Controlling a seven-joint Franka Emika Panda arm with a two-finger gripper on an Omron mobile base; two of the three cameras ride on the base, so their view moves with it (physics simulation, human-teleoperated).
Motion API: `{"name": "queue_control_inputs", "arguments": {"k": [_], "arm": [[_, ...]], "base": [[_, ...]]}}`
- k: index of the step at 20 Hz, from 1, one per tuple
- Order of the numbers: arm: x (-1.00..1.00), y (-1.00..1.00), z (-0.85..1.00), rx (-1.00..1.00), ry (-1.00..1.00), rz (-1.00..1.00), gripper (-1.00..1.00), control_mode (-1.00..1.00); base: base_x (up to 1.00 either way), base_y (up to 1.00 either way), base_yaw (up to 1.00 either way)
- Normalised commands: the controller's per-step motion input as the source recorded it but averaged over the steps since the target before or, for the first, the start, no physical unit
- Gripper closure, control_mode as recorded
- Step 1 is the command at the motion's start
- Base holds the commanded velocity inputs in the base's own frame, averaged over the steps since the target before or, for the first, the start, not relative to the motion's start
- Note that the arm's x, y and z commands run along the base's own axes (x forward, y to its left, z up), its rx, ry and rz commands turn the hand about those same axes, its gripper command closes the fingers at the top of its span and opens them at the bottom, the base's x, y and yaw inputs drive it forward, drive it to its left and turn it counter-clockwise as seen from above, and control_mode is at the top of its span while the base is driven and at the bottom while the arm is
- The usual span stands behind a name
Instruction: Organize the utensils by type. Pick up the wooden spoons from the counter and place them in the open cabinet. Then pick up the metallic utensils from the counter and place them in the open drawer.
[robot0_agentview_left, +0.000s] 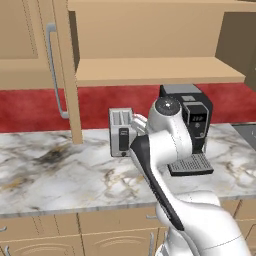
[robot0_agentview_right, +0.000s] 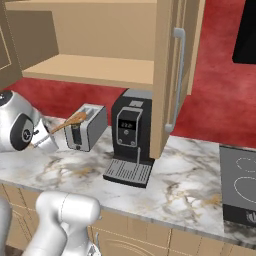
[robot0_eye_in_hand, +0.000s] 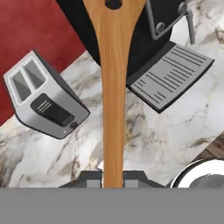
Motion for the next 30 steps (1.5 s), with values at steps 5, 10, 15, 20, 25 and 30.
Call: {"name": "queue_control_inputs", "arguments": {"k": [5, 10, 15, 20, 25, 30], "arm": [[0.00, -0.04, 0.64, 0.00, -0.02, -0.21, 1.00, -1.00], [0.02, -0.19, 0.69, 0.05, -0.02, -0.04, 1.00, -1.00], [0.04, -0.17, 0.48, 0.11, -0.18, 0.00, 1.00, -1.00], [0.28, -0.25, 0.36, 0.15, -0.30, 0.00, 1.00, -1.00], [0.49, -0.11, 0.49, 0.23, -0.04, -0.01, 1.00, -1.00], [0.47, -0.02, 0.57, 0.20, 0.00, 0.00, 1.00, -1.00]], "base": [[0.00, 0.00, 0.00], [0.00, 0.00, 0.00], [0.00, 0.00, 0.00], [0.00, 0.00, 0.00], [0.00, 0.00, 0.00], [0.00, 0.00, 0.00]]}}
